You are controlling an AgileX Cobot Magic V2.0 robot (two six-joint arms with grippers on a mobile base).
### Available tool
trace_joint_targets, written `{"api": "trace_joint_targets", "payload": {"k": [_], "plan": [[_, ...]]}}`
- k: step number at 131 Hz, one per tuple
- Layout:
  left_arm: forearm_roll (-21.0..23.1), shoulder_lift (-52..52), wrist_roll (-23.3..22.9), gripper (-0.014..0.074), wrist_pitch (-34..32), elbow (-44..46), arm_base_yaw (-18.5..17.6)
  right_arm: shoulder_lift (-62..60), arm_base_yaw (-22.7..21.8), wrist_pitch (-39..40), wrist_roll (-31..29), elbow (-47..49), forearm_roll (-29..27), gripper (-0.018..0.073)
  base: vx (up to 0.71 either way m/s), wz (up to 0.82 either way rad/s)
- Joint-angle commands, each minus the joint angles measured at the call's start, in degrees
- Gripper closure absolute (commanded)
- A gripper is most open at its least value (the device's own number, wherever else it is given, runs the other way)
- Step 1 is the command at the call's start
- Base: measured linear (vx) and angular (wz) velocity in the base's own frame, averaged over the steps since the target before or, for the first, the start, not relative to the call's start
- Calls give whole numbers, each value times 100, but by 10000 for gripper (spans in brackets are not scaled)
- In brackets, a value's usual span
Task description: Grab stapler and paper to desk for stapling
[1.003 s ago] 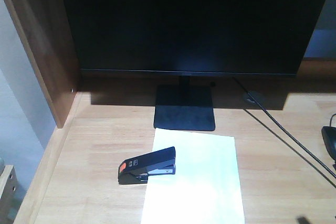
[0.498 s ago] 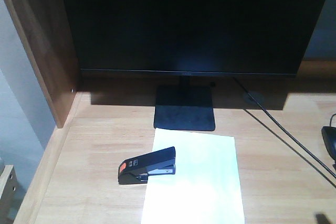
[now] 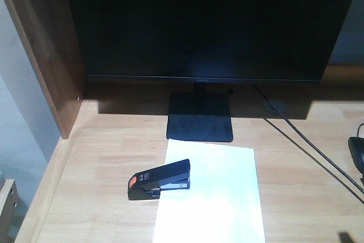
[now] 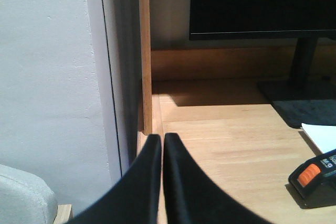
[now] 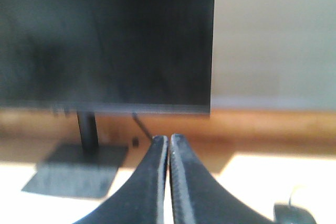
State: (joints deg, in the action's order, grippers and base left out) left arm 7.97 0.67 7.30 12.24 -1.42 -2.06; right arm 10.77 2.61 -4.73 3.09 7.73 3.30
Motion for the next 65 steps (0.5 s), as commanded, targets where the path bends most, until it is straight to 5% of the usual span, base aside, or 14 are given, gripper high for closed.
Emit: {"api": "trace_joint_targets", "payload": {"k": [1,65], "plan": [[41,96,-53,603,-446,-56,-8,-145,-38,473,-84,-98,64,565,0,0],[46,90,-53,603,-446,-57,-8,-1191,-145,120,-49,-956,6,565,0,0]]}}
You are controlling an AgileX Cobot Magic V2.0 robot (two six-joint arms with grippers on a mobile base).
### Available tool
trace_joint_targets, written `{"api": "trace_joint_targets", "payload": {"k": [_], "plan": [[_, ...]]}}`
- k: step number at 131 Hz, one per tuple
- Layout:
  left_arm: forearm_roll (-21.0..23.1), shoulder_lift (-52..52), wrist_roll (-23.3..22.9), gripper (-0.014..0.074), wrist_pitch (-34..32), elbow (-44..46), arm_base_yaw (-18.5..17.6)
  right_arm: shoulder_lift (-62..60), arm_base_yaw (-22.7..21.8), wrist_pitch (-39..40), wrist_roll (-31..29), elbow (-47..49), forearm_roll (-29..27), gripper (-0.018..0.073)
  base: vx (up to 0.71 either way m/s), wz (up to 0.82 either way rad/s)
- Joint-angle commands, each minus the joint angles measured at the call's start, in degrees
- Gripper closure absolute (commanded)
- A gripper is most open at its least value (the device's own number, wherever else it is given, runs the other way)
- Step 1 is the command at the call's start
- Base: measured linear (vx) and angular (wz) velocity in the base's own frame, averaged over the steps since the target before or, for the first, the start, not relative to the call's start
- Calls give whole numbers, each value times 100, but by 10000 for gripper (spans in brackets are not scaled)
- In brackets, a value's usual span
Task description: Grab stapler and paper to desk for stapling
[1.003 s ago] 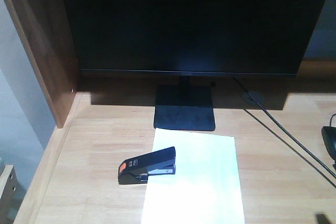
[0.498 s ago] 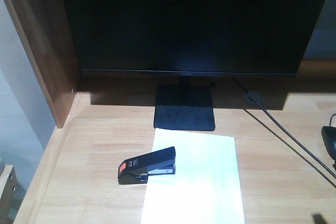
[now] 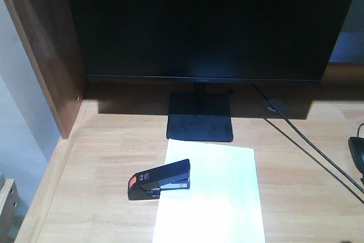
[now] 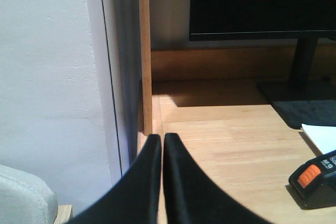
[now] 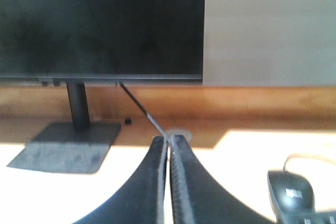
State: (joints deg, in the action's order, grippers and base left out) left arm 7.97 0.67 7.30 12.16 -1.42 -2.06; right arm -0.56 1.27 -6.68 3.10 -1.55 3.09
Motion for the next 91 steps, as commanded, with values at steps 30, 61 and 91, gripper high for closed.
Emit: {"api": "trace_joint_targets", "payload": {"k": [30,61,91], "plan": [[51,91,-53,603,-438,-57,-8,-58,-11,314,-49,-28,32,565,0,0],[51,91,-53,603,-438,-57,-8,-58,-11,314,-44,-28,29,565,0,0],[51,91,-53,603,-438,-57,-8,-58,-11,314,-44,-28,29,565,0,0]]}}
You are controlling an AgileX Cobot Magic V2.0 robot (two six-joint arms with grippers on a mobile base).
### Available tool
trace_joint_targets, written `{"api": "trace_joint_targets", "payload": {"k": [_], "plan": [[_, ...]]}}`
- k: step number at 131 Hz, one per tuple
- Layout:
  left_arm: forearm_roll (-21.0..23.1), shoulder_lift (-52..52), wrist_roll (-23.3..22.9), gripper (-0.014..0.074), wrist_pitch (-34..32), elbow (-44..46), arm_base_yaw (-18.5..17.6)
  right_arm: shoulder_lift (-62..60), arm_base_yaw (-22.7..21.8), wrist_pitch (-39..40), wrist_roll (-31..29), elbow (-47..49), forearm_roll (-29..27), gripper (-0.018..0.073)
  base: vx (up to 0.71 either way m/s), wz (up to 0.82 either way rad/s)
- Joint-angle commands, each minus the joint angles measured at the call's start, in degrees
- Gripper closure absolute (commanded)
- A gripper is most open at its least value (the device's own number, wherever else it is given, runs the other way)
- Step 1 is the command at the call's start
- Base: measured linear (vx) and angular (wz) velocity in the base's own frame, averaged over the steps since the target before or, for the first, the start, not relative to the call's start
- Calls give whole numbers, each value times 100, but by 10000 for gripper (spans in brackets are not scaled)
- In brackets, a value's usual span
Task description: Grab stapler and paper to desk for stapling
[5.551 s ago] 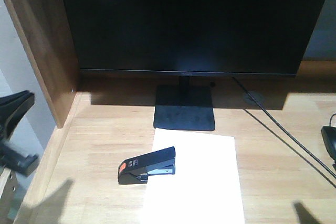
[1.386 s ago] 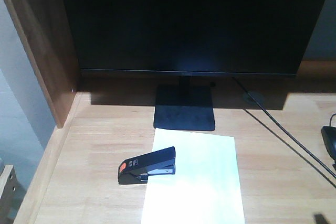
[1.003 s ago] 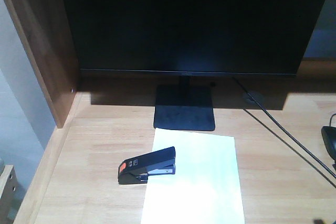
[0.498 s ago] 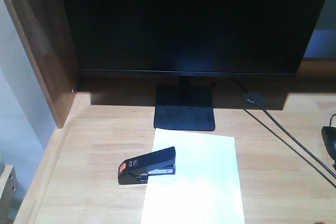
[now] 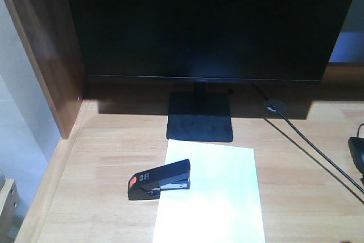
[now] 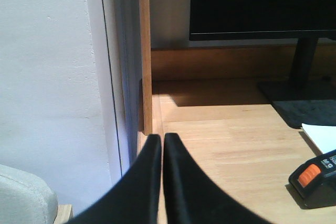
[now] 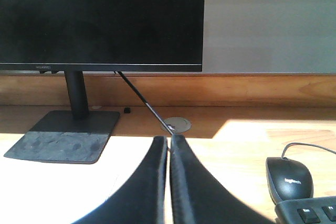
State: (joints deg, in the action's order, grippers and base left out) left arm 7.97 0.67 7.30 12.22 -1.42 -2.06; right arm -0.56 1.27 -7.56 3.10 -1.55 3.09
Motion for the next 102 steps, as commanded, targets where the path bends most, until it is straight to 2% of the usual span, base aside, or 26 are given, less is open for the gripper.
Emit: {"api": "trace_joint_targets", "payload": {"k": [1,102], "plan": [[51,91,-53,603,-444,-57,-8,-58,-11,402,-44,-28,29,565,0,0],[51,91,-53,603,-444,-57,-8,-58,-11,402,-44,-28,29,565,0,0]]}}
